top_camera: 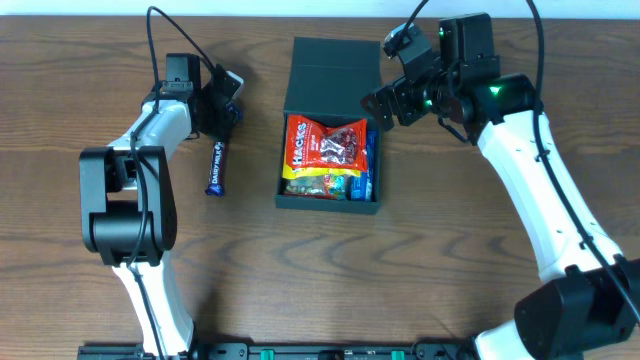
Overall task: Pack container
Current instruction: 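Lower the left gripper onto the blue Eclipse tin and grasp it, then carry the Eclipse tin right and lower it into the box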
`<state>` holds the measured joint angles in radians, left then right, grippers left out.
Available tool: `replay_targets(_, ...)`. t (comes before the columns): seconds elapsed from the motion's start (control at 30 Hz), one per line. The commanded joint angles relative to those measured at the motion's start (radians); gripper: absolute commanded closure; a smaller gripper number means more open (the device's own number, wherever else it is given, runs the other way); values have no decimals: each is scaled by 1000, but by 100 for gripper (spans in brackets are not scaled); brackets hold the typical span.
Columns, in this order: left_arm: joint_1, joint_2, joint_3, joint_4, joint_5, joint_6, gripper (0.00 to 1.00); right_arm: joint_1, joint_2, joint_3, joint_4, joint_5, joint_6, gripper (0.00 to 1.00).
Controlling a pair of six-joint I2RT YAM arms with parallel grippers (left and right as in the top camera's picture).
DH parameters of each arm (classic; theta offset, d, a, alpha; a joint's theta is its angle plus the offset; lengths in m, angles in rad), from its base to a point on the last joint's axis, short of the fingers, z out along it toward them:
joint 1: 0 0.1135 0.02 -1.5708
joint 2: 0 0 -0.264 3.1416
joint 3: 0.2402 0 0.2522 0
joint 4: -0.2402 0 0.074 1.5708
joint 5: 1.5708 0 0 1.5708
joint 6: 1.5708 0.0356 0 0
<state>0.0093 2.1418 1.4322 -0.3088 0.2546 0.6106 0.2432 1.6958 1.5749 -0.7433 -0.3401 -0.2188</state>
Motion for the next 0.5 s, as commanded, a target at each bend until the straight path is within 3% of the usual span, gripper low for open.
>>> replay_targets(0.0, 2, 23, 18, 2, -11, -42, 46, -9, -1, 0, 3, 23, -7, 1)
replay_targets(0.3, 2, 22, 51, 7, -10, -147, 58, -9, -1, 0, 18, 23, -8, 1)
replay_targets(0.47, 2, 22, 82, 3, -11, -173, 70, -9, -1, 0, 24, 32, -26, 1)
